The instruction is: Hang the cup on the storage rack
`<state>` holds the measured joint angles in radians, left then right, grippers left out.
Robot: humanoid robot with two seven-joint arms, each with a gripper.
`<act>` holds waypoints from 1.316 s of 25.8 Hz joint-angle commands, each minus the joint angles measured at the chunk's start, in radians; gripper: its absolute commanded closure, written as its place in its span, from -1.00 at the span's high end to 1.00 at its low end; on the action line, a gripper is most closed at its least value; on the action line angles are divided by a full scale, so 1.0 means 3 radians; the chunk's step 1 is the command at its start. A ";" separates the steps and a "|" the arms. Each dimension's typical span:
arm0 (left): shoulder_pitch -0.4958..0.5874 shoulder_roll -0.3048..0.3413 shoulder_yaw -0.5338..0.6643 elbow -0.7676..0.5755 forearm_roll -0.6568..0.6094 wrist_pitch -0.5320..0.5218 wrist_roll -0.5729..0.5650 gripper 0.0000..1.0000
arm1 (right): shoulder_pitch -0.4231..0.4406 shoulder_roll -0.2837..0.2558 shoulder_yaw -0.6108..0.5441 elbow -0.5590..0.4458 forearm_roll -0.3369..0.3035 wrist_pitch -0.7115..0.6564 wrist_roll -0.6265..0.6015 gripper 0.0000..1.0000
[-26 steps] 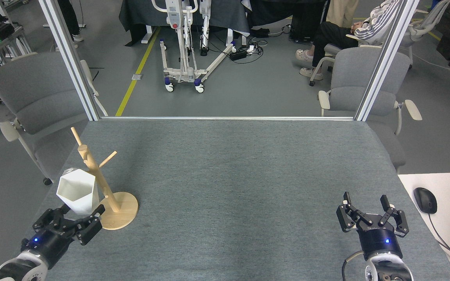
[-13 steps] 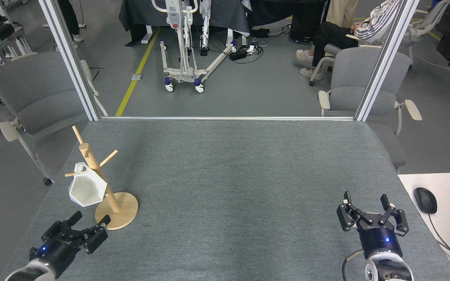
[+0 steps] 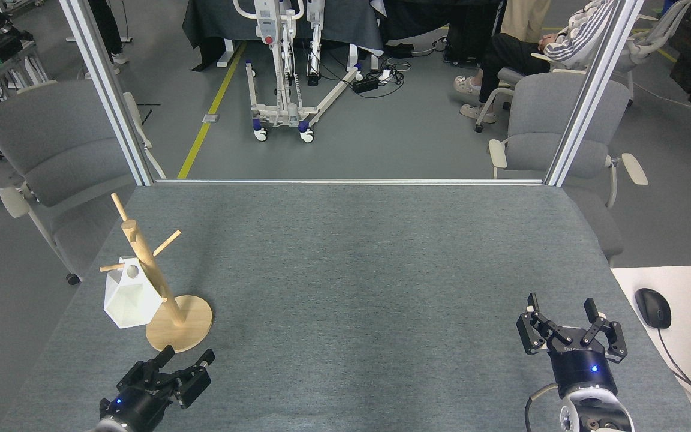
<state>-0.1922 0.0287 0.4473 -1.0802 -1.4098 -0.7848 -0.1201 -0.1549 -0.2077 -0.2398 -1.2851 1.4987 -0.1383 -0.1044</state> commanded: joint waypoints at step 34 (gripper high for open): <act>-0.0121 -0.0510 -0.1956 -0.1027 -0.0506 0.2637 0.0564 0.94 | -0.0343 0.0248 0.0027 -0.0272 0.0005 -0.0004 0.0496 0.98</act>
<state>-0.2201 -0.1237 -0.1401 -1.3983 -1.5576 0.0004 0.0508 -0.2859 -0.1540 -0.2330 -1.3407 1.4988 -0.1388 0.0446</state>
